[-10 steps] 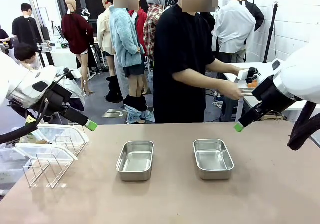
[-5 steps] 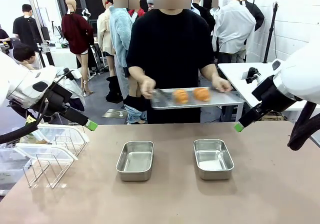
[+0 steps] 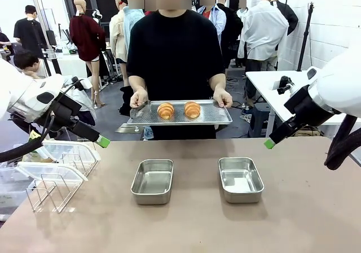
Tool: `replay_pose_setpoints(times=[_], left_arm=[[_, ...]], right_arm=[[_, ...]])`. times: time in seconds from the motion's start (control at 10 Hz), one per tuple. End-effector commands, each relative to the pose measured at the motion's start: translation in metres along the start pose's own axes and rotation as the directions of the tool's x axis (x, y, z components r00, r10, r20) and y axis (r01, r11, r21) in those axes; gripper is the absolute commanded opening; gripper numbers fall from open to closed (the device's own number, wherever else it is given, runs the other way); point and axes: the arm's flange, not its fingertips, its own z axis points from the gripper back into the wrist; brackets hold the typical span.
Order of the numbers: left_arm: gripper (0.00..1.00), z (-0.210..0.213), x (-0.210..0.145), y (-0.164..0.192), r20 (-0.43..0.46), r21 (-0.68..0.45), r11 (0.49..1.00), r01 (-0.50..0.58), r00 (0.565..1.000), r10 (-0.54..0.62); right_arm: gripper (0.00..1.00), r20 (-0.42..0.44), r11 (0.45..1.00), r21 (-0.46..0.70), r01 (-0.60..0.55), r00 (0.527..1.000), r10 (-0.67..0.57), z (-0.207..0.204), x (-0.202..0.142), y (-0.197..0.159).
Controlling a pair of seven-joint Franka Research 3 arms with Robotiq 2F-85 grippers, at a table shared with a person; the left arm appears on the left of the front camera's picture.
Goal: Place the bread in airtight containers.
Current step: Lift both Airtight Container.
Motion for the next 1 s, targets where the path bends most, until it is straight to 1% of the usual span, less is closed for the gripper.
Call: replay_pose_setpoints(times=[0.0, 0.9], left_arm=[[1.0, -0.0012, -0.0008, 0.0021, 0.004, -0.015, 1.0, -0.003, 1.0, 0.003], [1.0, -0.0012, -0.0008, 0.0021, 0.004, -0.015, 1.0, -0.003, 1.0, 0.003]], right_arm=[[1.0, 0.001, 1.0, 0.018, 0.003, 1.0, -0.003, -0.0018, -0.0004, -0.0003], [1.0, 0.001, 1.0, 0.018, 0.003, 1.0, -0.003, -0.0018, -0.0004, -0.0003]])
